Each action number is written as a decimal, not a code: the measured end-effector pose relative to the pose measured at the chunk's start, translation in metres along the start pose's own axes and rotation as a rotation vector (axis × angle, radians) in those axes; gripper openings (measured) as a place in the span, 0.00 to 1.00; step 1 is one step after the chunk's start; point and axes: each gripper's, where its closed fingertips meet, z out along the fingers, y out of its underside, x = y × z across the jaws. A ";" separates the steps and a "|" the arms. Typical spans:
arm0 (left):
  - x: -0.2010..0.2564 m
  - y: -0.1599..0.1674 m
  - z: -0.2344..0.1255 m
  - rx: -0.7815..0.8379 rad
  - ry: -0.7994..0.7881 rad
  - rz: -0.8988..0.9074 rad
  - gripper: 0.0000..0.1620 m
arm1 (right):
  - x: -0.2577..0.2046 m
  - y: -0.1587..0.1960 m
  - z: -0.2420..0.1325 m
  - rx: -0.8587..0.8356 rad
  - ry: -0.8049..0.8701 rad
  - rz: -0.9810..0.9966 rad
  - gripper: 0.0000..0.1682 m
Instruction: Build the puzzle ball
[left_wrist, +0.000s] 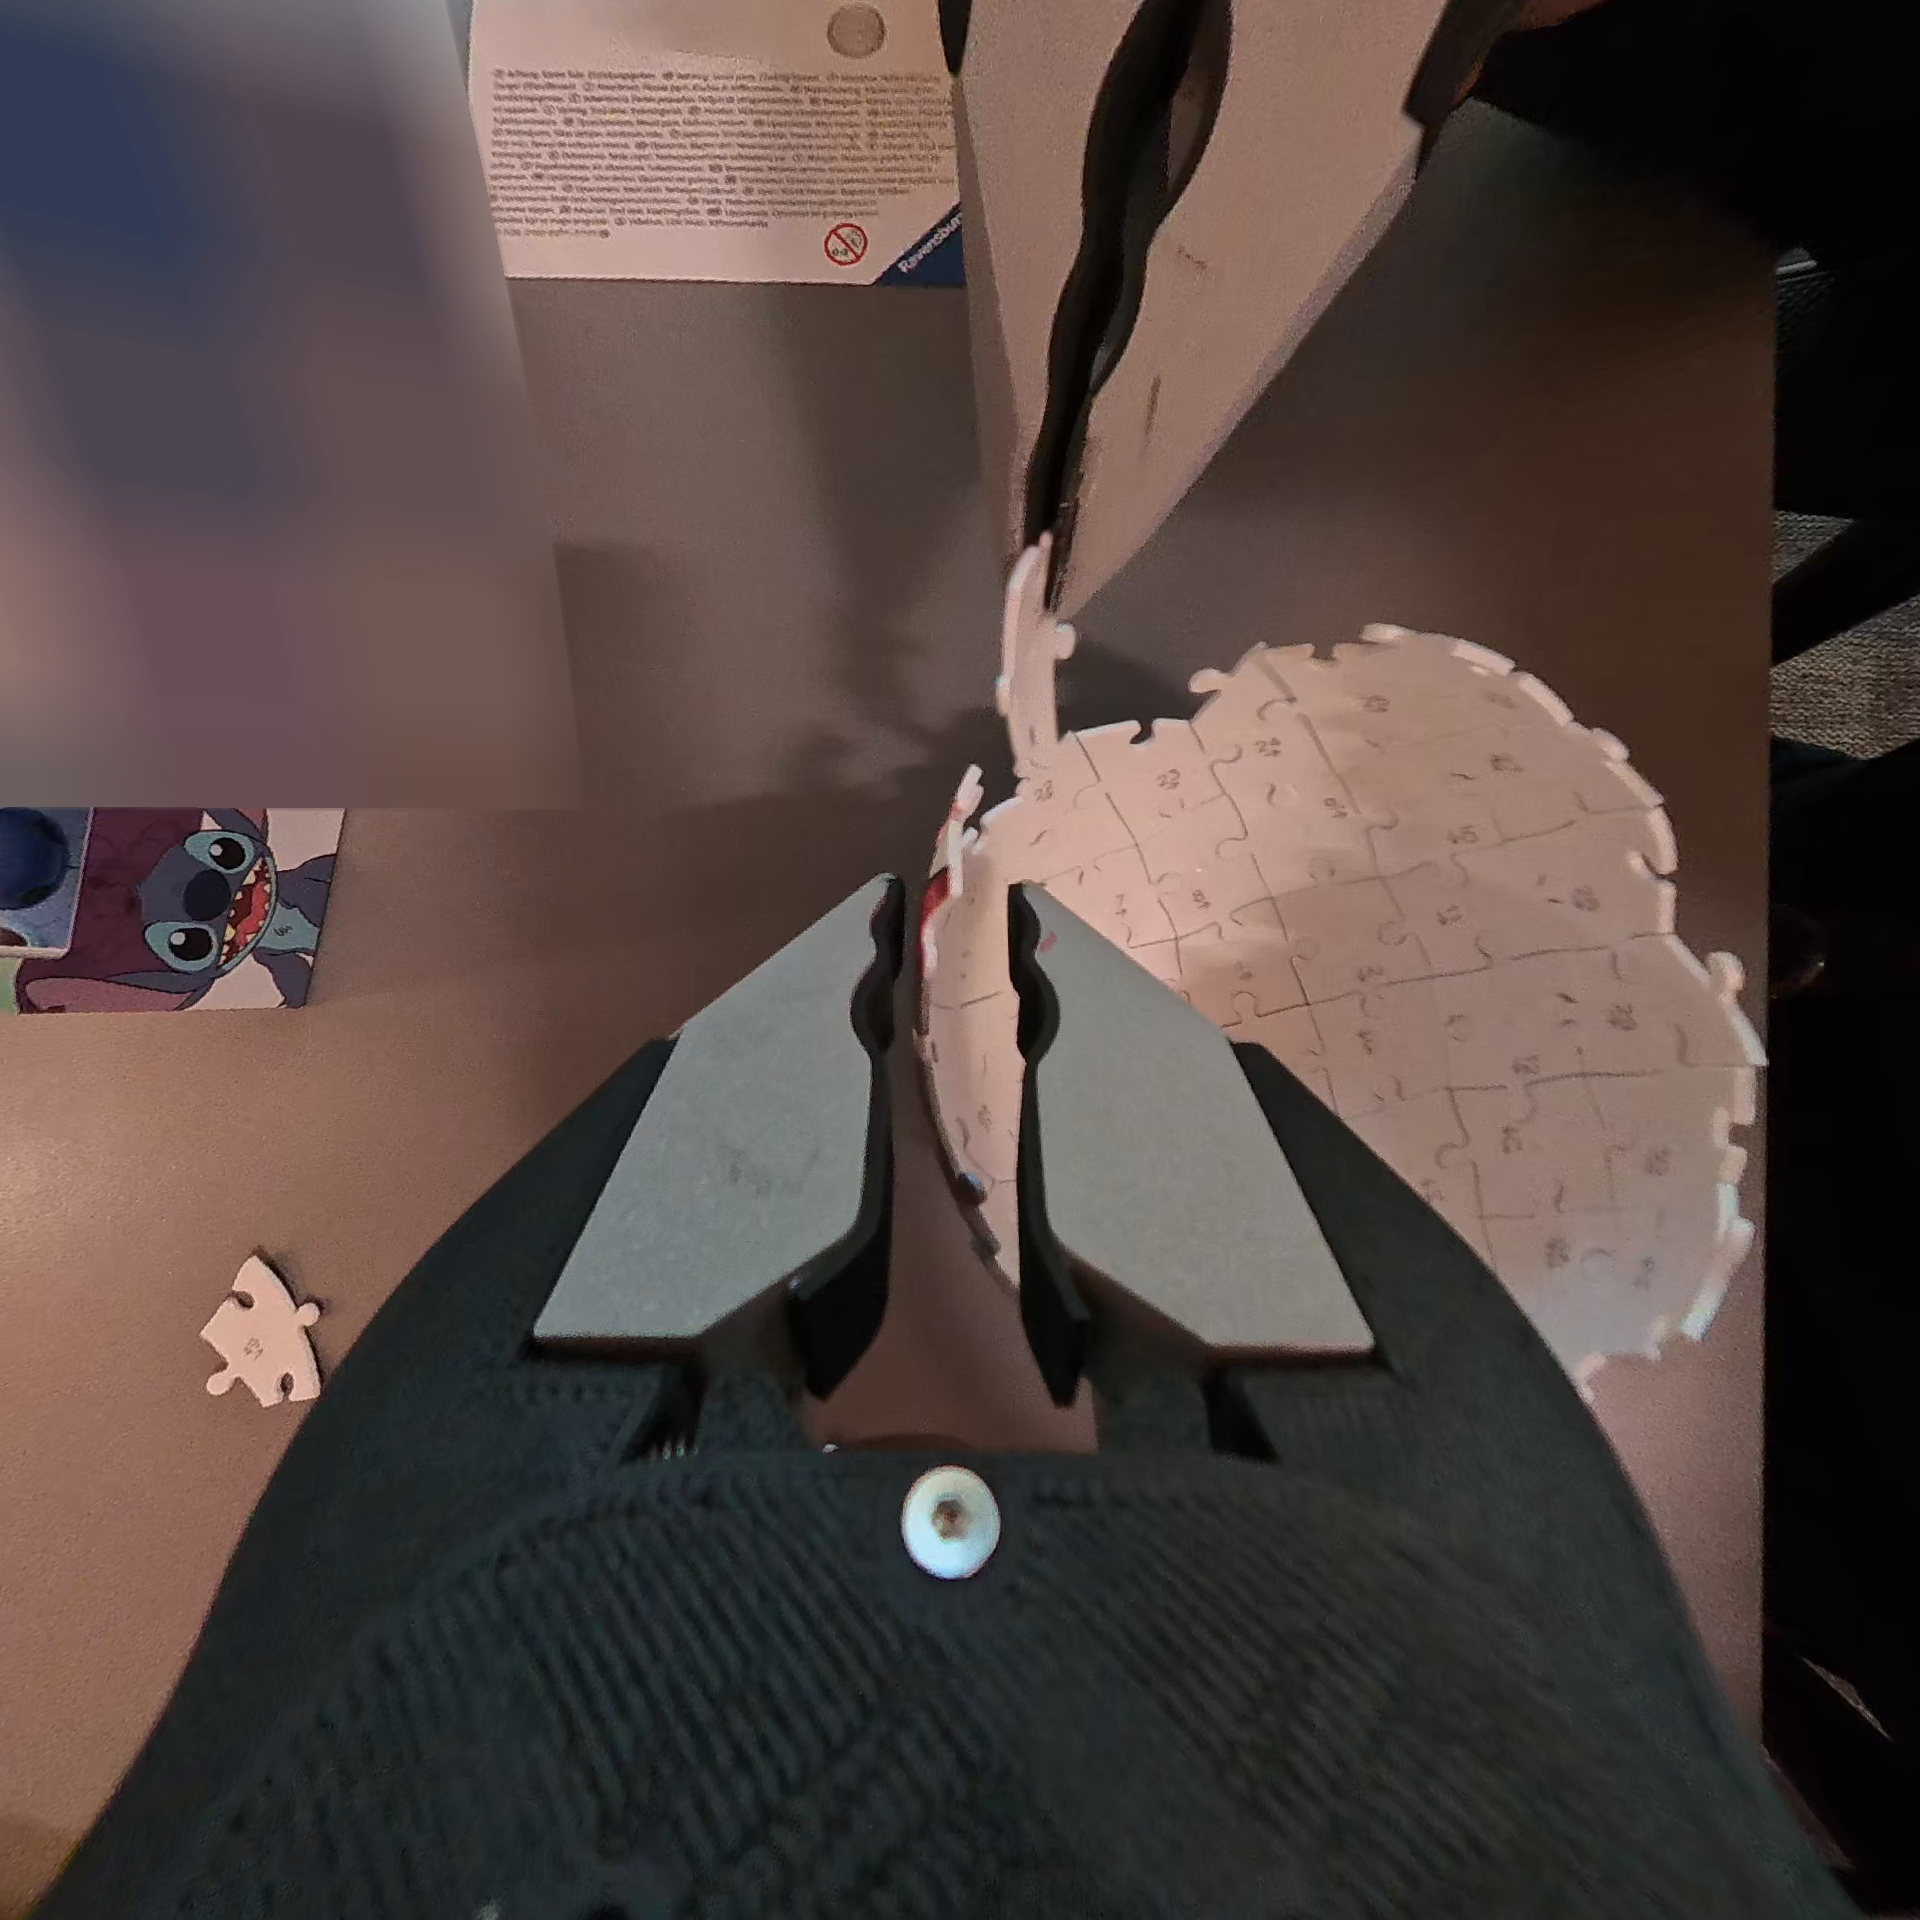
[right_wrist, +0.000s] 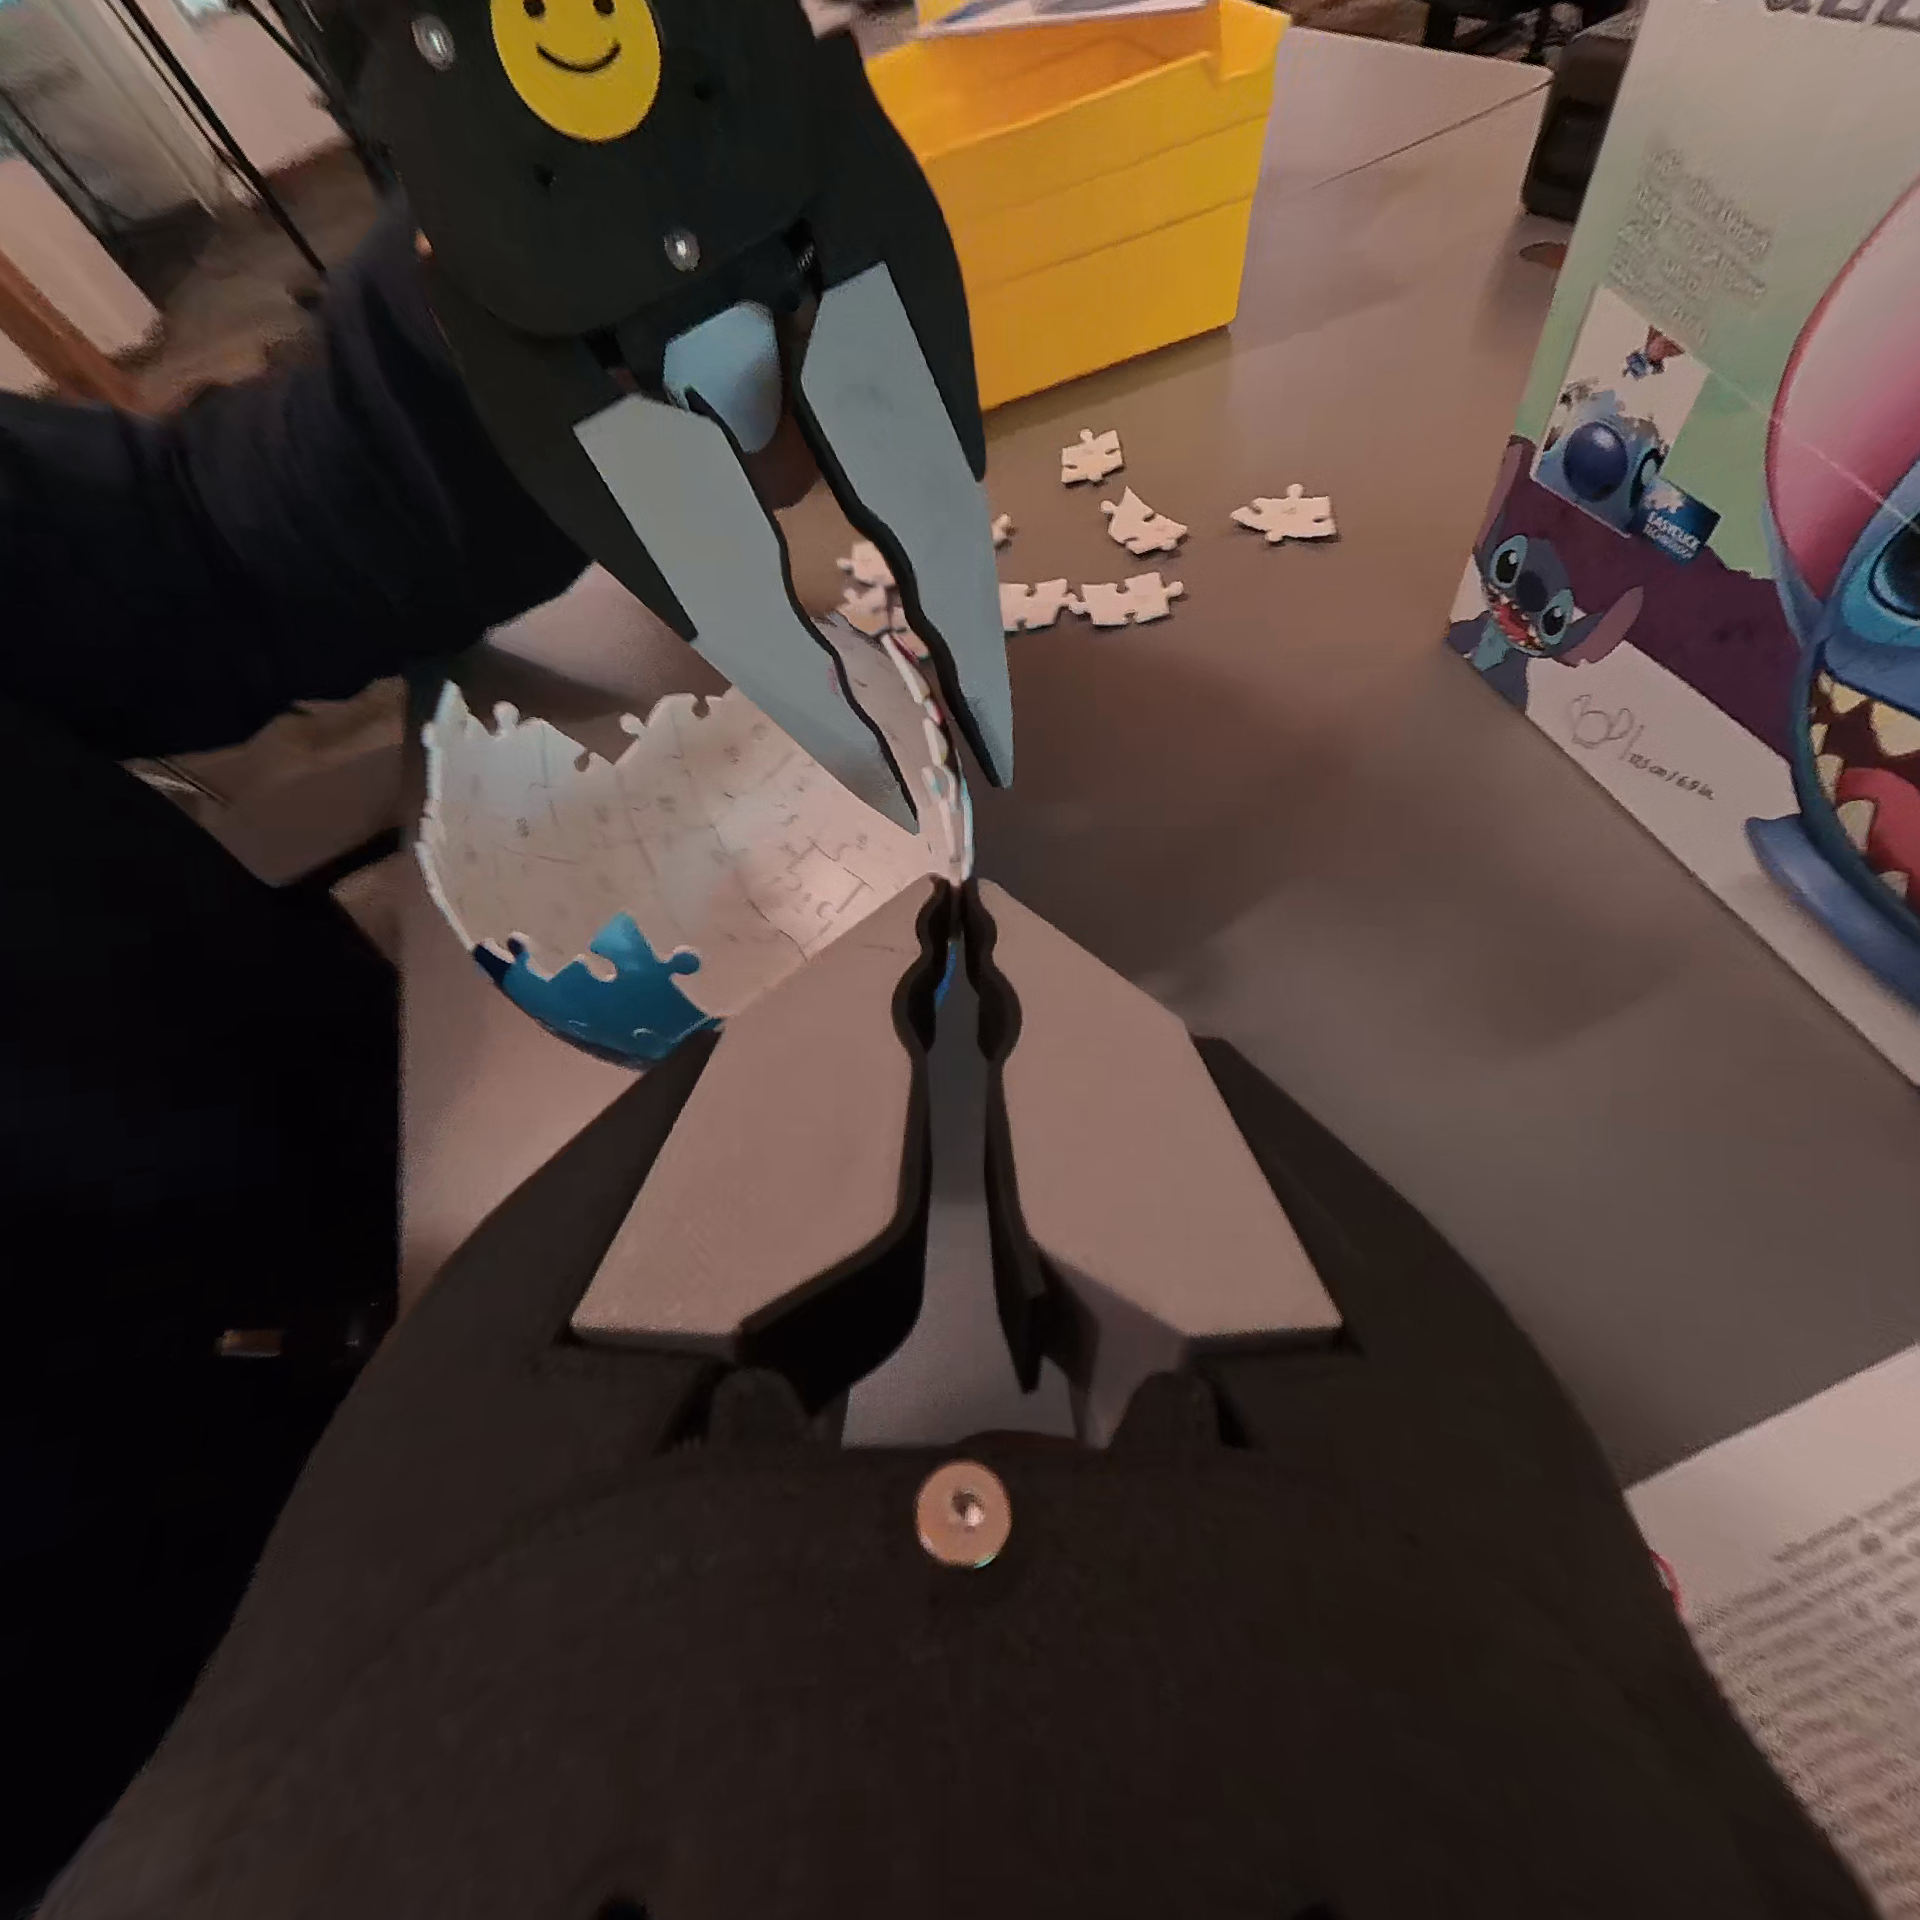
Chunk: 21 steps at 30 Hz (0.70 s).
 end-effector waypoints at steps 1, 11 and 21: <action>0.000 0.000 0.000 0.003 0.003 -0.003 0.11 | -0.001 -0.001 -0.002 0.019 -0.034 0.038 0.00; 0.000 -0.006 -0.013 0.036 0.005 -0.010 0.14 | -0.004 -0.011 -0.013 0.133 -0.233 0.269 0.00; -0.002 -0.009 -0.031 0.061 -0.001 -0.023 0.20 | 0.003 -0.004 -0.008 0.088 -0.150 0.214 0.00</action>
